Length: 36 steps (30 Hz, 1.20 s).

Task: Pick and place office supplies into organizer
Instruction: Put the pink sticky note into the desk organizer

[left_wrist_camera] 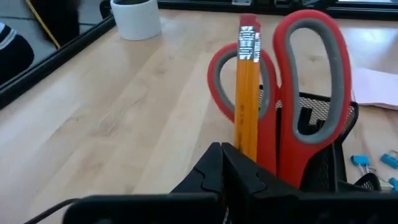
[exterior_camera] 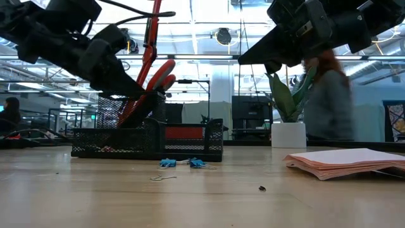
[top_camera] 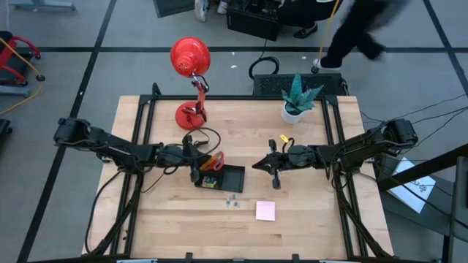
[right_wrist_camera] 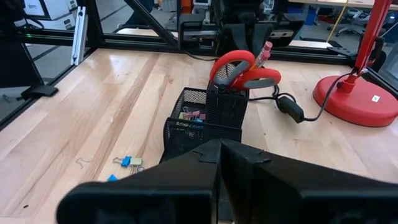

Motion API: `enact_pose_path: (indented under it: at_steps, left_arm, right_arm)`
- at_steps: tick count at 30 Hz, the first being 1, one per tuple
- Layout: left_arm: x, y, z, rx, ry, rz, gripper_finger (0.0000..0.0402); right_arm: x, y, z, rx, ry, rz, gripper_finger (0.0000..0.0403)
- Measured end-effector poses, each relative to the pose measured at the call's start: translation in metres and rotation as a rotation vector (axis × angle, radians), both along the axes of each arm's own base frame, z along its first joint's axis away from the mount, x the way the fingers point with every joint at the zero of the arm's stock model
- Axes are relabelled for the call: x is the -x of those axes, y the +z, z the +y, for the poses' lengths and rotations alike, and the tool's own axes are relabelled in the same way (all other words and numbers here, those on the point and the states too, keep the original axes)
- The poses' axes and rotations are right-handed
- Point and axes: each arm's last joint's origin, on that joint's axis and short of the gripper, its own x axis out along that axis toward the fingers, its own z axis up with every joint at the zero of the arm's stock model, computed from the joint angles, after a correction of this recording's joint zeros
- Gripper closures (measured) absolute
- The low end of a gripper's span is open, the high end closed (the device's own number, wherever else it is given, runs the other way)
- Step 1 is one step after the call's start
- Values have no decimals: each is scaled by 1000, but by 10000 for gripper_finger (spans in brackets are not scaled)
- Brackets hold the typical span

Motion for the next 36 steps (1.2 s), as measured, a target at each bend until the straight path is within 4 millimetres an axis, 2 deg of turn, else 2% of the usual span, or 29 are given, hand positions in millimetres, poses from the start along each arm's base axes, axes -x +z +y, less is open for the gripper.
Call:
enact_pose_path:
  at_steps: [5, 10, 16, 21, 25, 36]
  left_arm:
    - [0, 3, -2, -27, -24, -19, 374]
    - [3, 22, -6, -111, -46, -79, 353]
    - [16, 69, -12, -179, -48, -164, 352]
    - [39, 107, -30, -153, -161, -175, 370]
    - [57, 109, -48, -200, -207, -117, 396]
    - [81, 111, -76, -259, -345, -135, 394]
  right_arm:
    - [0, 0, 0, 0, 0, 0, 399]
    - [0, 0, 0, 0, 0, 0, 399]
    - [0, 0, 0, 0, 0, 2, 399]
    - [0, -1, 0, -3, -1, 11, 399]
    - [1, -2, 0, -11, -4, 18, 399]
    - [1, 0, 4, -105, 59, 12, 399]
